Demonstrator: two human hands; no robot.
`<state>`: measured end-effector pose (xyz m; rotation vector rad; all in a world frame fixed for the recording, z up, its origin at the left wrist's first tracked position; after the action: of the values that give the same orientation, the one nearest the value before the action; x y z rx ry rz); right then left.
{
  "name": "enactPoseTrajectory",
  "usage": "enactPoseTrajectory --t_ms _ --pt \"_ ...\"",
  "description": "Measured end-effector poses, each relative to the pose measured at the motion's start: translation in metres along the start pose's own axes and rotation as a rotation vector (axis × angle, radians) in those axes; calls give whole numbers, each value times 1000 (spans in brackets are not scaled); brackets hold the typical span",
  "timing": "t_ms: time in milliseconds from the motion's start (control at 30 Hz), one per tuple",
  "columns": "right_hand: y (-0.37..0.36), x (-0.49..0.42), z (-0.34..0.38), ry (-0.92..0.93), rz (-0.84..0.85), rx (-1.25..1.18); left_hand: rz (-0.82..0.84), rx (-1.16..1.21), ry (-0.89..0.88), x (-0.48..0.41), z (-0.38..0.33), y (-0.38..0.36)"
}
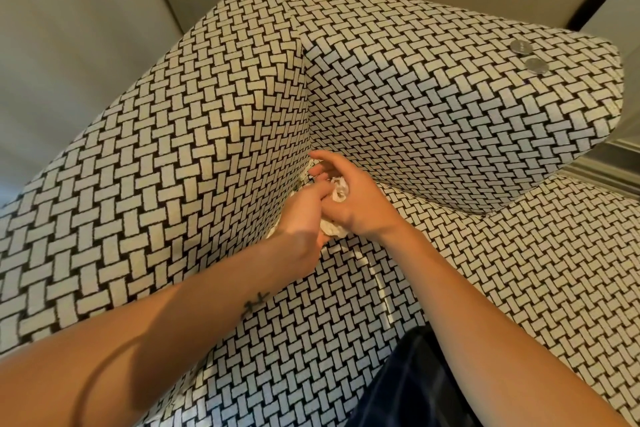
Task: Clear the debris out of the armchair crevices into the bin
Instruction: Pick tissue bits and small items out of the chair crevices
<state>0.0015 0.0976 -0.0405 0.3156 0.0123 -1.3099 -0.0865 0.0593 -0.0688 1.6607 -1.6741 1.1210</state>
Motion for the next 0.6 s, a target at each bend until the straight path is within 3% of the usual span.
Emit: enactPoseTrajectory --t_ms 233,400,600 --pt "0 2 8 16 -27 -82 -123 -84 -110 3 -13 11" --pt "10 8 4 -27 -41 30 -231 -85 -144 10 -18 25" --pt "29 11 -16 -99 -139 49 -239 -20 -147 9 -19 28"
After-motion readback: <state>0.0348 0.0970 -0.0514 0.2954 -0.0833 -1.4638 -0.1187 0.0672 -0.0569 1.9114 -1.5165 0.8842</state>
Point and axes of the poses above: each hand's wrist, its own x-axis away from the middle knuckle, its own y-axis out of the back of the hand, z = x × y, the point moved 10 cm from there along -x, towards the middle knuckle, and after that the axes turned 15 degrees about y, right-handed, at the moved point
